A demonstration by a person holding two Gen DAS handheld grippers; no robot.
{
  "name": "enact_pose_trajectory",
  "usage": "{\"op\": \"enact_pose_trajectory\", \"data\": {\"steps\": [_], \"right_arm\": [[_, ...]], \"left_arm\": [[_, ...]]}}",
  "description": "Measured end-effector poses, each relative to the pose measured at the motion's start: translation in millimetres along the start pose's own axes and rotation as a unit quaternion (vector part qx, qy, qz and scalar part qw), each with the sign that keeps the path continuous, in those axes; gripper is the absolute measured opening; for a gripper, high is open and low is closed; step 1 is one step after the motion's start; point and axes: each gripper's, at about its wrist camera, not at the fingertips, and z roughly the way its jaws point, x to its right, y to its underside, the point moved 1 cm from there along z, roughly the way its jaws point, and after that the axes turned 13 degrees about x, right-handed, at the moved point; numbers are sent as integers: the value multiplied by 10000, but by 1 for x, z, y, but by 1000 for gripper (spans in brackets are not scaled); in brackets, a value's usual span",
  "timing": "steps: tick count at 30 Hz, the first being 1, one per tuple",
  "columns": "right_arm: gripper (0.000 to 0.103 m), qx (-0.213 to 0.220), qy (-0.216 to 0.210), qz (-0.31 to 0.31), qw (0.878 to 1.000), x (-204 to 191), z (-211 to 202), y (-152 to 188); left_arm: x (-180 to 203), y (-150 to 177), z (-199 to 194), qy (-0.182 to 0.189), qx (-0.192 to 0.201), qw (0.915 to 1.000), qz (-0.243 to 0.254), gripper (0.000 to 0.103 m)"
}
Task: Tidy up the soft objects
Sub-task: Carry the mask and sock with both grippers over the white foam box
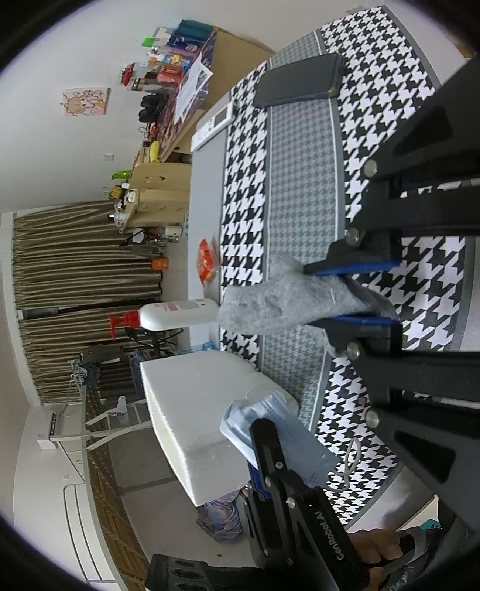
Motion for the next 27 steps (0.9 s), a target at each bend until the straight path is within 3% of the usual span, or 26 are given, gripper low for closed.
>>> {"op": "enact_pose_trajectory", "data": {"steps": [27], "right_arm": [[22, 660, -23, -235, 9975, -6, -5, -42]], "left_arm": [[-3, -42, -18, -216, 698, 9969, 281, 12]]}}
